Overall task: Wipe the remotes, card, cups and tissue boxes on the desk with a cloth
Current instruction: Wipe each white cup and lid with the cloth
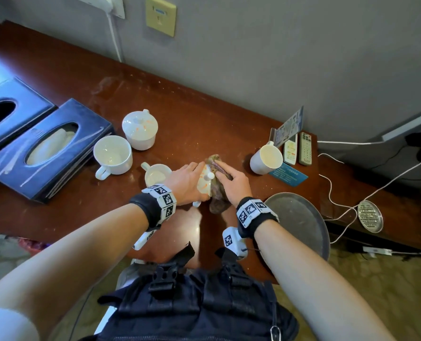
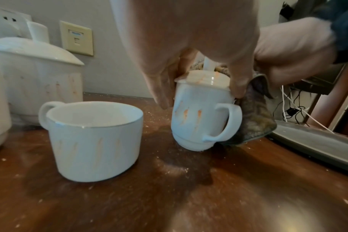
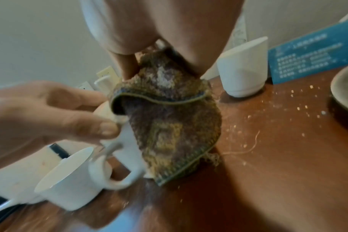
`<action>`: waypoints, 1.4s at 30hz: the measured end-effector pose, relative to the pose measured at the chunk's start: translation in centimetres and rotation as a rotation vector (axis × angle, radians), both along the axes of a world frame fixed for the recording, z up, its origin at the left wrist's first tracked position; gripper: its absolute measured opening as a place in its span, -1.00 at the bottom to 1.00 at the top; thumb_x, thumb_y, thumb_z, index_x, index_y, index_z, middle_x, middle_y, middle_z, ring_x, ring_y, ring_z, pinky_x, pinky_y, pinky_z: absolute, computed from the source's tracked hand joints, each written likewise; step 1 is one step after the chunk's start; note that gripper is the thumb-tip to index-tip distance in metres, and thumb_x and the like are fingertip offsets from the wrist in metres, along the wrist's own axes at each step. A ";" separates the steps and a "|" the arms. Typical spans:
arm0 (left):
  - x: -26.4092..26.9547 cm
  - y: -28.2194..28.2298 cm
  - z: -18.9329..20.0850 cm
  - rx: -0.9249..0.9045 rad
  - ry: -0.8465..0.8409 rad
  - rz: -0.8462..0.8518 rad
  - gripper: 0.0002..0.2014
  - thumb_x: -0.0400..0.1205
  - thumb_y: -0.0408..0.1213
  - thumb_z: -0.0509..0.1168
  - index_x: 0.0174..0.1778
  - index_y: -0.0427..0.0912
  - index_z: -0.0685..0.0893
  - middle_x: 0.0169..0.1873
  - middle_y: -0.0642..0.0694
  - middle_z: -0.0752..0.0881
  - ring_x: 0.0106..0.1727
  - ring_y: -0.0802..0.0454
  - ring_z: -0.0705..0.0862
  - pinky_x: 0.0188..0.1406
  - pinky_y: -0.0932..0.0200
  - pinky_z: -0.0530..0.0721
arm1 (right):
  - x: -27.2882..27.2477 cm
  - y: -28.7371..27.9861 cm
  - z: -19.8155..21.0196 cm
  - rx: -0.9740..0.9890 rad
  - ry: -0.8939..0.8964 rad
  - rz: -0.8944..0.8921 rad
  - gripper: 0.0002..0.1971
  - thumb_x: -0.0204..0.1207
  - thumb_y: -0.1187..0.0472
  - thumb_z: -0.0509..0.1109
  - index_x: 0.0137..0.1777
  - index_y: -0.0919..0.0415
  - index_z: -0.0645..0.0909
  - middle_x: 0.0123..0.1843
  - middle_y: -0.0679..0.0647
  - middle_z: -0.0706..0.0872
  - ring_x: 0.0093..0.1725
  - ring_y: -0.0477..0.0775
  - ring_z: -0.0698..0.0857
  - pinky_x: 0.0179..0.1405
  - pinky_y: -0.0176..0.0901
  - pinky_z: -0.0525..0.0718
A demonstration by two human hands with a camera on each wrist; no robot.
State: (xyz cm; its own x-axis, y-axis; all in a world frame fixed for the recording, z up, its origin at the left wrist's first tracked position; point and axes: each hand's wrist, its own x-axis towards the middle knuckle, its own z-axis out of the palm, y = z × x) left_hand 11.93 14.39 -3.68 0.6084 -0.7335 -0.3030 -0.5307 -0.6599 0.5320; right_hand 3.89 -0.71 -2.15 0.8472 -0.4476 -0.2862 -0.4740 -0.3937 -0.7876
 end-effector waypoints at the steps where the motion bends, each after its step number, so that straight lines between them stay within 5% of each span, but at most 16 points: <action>1: 0.0 0.0 0.0 0.001 0.003 -0.001 0.02 0.47 0.15 0.48 0.71 -0.20 0.10 0.53 -0.16 0.41 0.51 -0.14 0.44 0.44 -0.09 0.51 | -0.5 0.6 -0.1 0.001 -0.020 -0.039 -0.66 0.62 0.17 0.38 0.36 -0.11 0.68 0.48 -0.07 0.61 0.48 -0.10 0.53 0.54 -0.23 0.41; 6: 0.0 -0.1 0.2 0.006 -0.002 -0.019 -0.01 0.51 0.14 0.44 0.72 -0.22 0.10 0.57 -0.19 0.39 0.57 -0.17 0.40 0.46 -0.07 0.49 | -3.9 2.5 -0.6 -0.039 -0.112 -0.105 -0.64 0.61 0.25 0.42 0.37 -0.03 0.67 0.48 -0.04 0.60 0.43 -0.30 0.47 0.41 -0.58 0.31; 12: 0.5 -0.3 0.1 0.043 -0.033 -0.050 0.03 0.46 0.24 0.46 0.72 -0.15 0.12 0.54 -0.12 0.43 0.53 -0.12 0.44 0.39 -0.08 0.55 | 1.0 -0.4 -1.2 0.016 -0.030 -0.152 -0.68 0.60 0.21 0.37 0.32 -0.02 0.72 0.37 -0.08 0.70 0.40 -0.07 0.61 0.53 -0.14 0.46; 24: 0.6 -0.3 0.4 0.045 -0.034 -0.049 0.03 0.48 0.23 0.46 0.73 -0.13 0.10 0.57 -0.11 0.40 0.49 -0.13 0.48 0.38 -0.04 0.54 | -3.3 0.8 -1.0 0.028 -0.089 -0.191 -0.66 0.63 0.25 0.38 0.37 0.01 0.67 0.45 -0.04 0.63 0.46 -0.13 0.54 0.41 -0.44 0.37; 33: -0.8 -0.2 0.4 -0.008 0.028 0.095 0.01 0.33 0.16 0.60 0.57 -0.12 0.22 0.45 -0.13 0.45 0.43 -0.14 0.51 0.29 -0.08 0.60 | 0.2 -3.1 -1.1 -0.153 -0.003 0.037 -0.67 0.65 0.23 0.33 0.35 -0.04 0.70 0.44 0.00 0.65 0.49 0.05 0.55 0.59 -0.03 0.39; 38: 0.5 -0.1 0.8 0.042 0.063 -0.115 0.22 0.36 0.01 0.63 0.74 -0.07 -0.10 0.70 -0.05 0.03 0.69 -0.08 0.12 0.52 -0.29 0.44 | -3.0 -5.2 -0.9 -0.229 0.027 -0.066 -0.68 0.64 0.22 0.36 0.34 -0.05 0.71 0.36 -0.02 0.72 0.43 0.08 0.60 0.53 0.02 0.47; 42: 1.9 -0.8 1.6 0.096 0.015 -0.261 0.06 0.40 -0.14 0.60 0.72 -0.01 0.06 0.66 0.02 0.15 0.61 -0.07 0.28 0.36 -0.16 0.56 | -3.9 -3.9 -1.4 -0.185 0.056 -0.062 -0.68 0.62 0.22 0.37 0.31 -0.07 0.72 0.34 -0.05 0.73 0.40 0.05 0.62 0.52 -0.03 0.47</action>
